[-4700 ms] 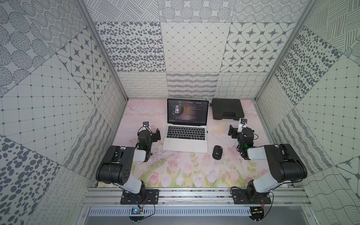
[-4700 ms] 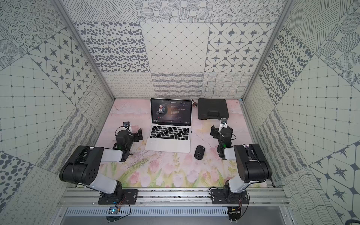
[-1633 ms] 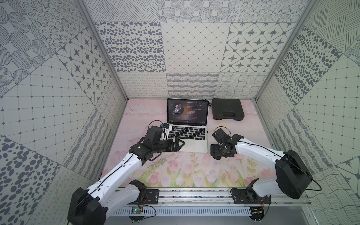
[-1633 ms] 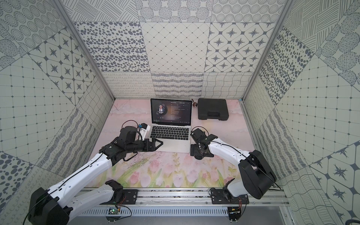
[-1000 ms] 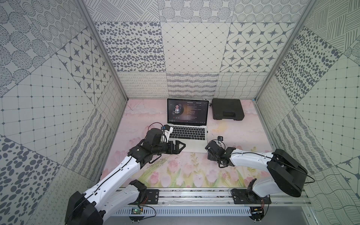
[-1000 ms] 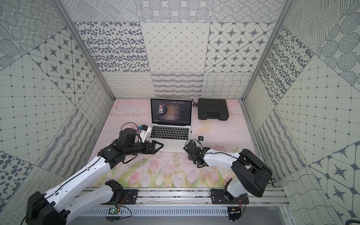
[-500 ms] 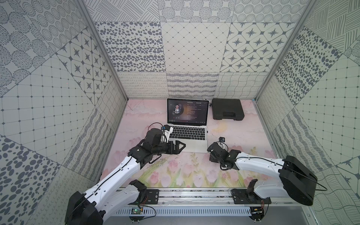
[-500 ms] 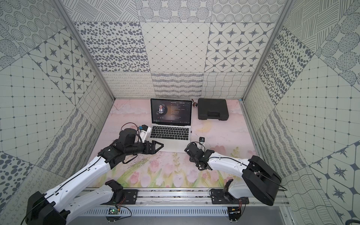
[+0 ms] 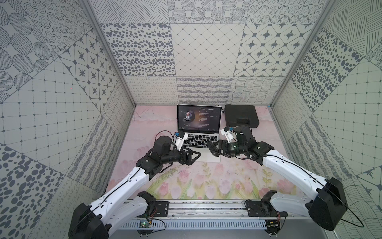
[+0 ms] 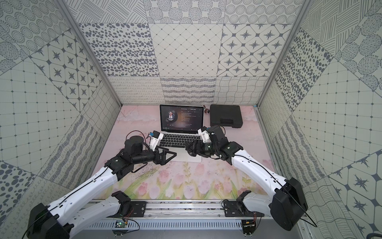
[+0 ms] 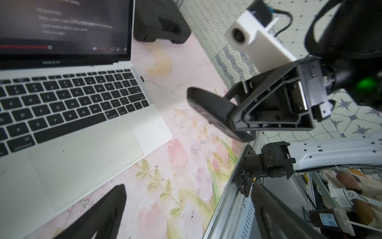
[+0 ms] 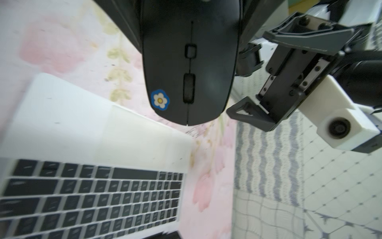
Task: Remove the wireless mouse receiver from the laptop
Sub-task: Pick up the mouse from the center of the board.
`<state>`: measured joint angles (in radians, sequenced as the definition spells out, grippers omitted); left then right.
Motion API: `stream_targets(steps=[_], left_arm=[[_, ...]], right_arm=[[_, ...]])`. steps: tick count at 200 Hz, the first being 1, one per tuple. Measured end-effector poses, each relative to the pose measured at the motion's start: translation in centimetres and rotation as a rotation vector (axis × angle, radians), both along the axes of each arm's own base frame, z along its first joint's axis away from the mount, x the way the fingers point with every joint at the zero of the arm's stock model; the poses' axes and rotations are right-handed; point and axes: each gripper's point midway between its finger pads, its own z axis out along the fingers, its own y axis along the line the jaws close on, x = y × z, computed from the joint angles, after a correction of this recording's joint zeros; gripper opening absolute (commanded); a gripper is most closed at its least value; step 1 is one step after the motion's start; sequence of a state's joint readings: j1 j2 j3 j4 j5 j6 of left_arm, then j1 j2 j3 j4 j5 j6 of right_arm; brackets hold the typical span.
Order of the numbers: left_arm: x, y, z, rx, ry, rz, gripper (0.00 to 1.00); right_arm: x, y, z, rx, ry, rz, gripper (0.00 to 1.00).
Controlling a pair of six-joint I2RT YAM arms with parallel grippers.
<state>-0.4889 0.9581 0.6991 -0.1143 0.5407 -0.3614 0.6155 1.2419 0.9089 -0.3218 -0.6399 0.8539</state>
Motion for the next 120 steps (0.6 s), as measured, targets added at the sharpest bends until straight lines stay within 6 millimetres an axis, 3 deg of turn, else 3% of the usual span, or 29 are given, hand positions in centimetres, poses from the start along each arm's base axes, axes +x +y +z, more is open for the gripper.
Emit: stream_targets(steps=[19,46,85,120], left_arm=[[-0.6,-0.6,3.1,-0.005,-0.133,-0.092,0.99],[-2.5,-0.7,6.1,0.018,-0.315,-0.219,0.99],[-4.8,0.2,7.3,0.040,-0.481,-0.334,0.99],[-5.8,0.9,8.2,0.020,-0.559,-0.408,0.97]], right_arm=[[-1.1,1.9,2.0,0.153,0.063,0.093,0.55],[-2.7,2.7,5.2,0.296,0.095,0.189,0.55],[-5.5,2.8,9.1,0.400,0.087,0.299,0.54],[-8.3,3.3,10.2,0.423,0.110,0.391,0.53]])
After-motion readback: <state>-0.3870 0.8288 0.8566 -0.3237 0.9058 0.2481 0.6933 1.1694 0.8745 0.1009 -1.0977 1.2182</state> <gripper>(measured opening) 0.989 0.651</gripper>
